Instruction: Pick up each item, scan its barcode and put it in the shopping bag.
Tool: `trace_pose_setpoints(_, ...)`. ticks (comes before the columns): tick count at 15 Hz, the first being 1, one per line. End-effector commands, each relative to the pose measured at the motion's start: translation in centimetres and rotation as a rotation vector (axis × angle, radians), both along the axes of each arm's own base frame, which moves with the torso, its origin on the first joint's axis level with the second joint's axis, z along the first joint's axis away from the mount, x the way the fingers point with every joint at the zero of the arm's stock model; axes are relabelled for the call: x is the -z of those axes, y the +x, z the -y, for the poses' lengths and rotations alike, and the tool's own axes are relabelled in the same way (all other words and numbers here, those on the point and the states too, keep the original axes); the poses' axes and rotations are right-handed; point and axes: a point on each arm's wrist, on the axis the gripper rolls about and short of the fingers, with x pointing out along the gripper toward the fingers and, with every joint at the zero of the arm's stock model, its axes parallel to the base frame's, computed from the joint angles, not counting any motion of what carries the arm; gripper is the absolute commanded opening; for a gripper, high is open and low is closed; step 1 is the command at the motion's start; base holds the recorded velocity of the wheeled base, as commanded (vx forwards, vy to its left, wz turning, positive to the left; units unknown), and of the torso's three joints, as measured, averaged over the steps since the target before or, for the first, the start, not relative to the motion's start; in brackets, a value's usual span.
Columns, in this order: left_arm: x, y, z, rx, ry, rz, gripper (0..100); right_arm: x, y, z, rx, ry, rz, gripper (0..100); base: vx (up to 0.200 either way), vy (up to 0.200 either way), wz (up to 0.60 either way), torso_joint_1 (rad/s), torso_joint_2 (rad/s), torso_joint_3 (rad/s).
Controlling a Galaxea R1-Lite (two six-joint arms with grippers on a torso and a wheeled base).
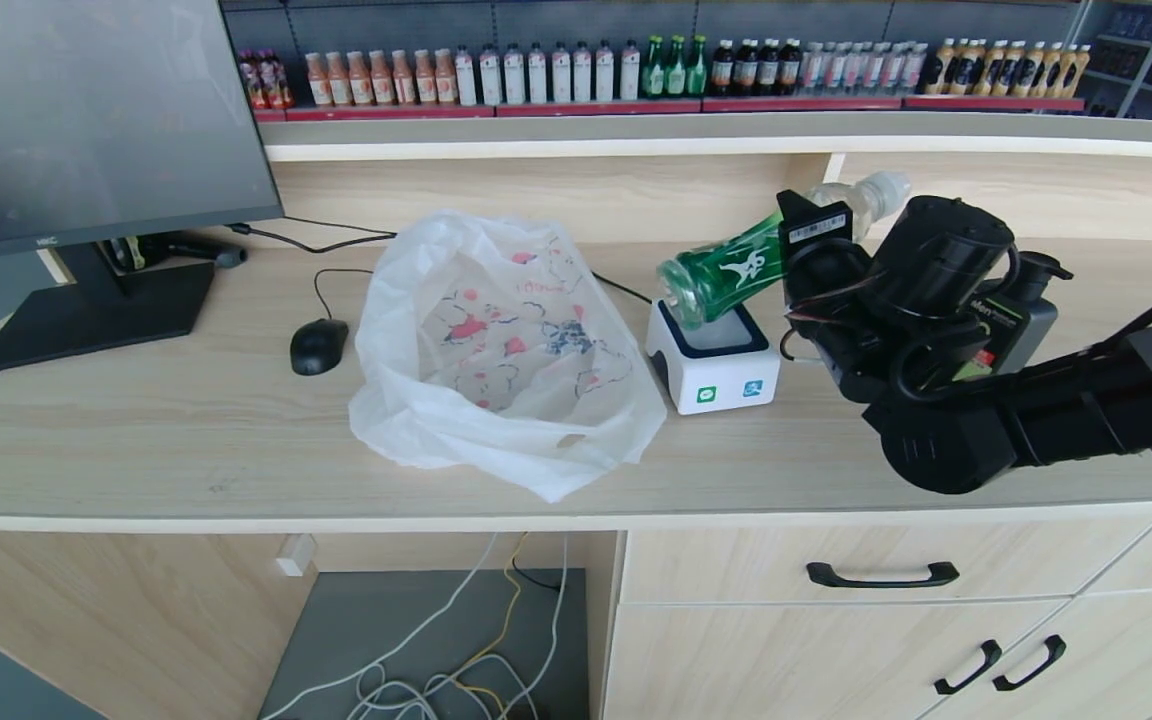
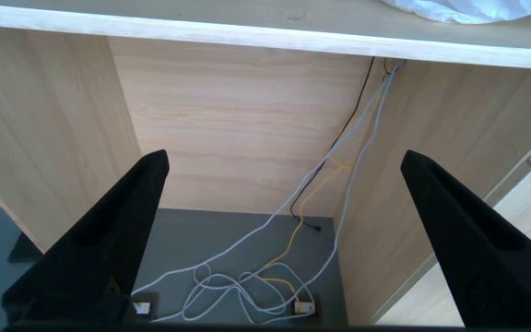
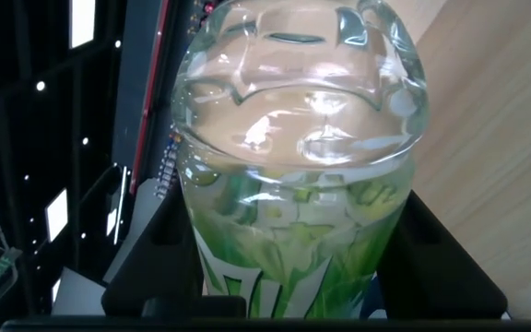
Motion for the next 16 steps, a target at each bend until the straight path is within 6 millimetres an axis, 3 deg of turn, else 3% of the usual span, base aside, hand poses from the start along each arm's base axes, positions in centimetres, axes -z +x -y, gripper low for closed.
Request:
trace_pose_setpoints(1, 0.0, 0.0, 0.0, 0.000, 0.000, 0.000, 100, 0.1, 0.1, 0.0, -0.001, -0.003, -0.003, 0, 0.000, 0.000, 0.00, 0.000, 0.00, 0.000)
trace_pose_setpoints(11, 0.0, 0.0, 0.0, 0.000, 0.000, 0.000, 100, 0.2, 0.3, 0.4, 0.010, -0.004, -0.004, 0, 0.000, 0.000, 0.00, 0.000, 0.00, 0.000)
trace_pose_setpoints(16, 0.0, 0.0, 0.0, 0.000, 0.000, 0.000, 100, -1.2, -0.3, 0.4, 0.008, 0.003, 0.032, 0, 0.000, 0.000, 0.00, 0.000, 0.00, 0.000)
